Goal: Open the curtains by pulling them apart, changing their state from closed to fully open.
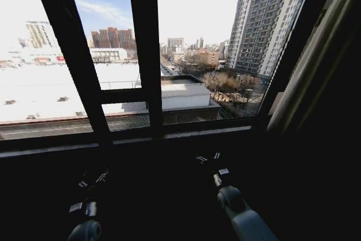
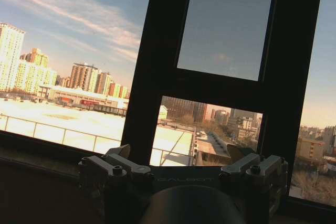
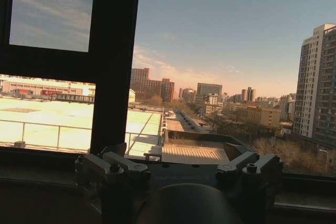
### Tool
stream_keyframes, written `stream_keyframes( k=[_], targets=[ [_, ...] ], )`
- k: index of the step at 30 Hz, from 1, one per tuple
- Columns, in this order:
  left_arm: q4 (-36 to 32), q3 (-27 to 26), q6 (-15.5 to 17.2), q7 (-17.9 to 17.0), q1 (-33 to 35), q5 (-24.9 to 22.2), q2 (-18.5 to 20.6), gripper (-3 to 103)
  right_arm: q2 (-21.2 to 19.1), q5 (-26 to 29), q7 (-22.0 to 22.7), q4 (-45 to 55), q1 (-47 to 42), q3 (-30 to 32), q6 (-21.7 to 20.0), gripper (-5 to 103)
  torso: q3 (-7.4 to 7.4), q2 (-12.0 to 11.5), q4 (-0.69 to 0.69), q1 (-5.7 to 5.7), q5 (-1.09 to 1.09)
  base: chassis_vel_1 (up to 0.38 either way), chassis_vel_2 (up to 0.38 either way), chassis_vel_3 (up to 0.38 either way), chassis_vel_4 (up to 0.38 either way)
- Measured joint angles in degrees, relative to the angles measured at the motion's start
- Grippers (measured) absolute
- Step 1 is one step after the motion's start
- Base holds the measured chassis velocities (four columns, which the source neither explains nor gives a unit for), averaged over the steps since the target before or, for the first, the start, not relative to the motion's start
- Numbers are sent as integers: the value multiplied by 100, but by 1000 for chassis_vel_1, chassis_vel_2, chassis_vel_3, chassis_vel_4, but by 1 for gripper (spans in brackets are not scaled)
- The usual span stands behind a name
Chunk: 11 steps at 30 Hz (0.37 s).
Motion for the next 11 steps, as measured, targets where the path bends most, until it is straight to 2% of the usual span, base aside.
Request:
stream_keyframes(
  k=[5, 11],
  targets=[
    [0, -2, 0, 0, 2, 0, 0, 100, 0, 0, 0, 0, -2, 0, 0, 100, -4, 7, 0, -9, -1, 189, -158, -192, 174],
    [0, 0, 0, -1, 1, 0, 0, 100, 0, 0, 0, 0, -1, -1, 0, 100, 0, 0, -1, -2, 1, 22, -13, -35, 33]
  ],
)
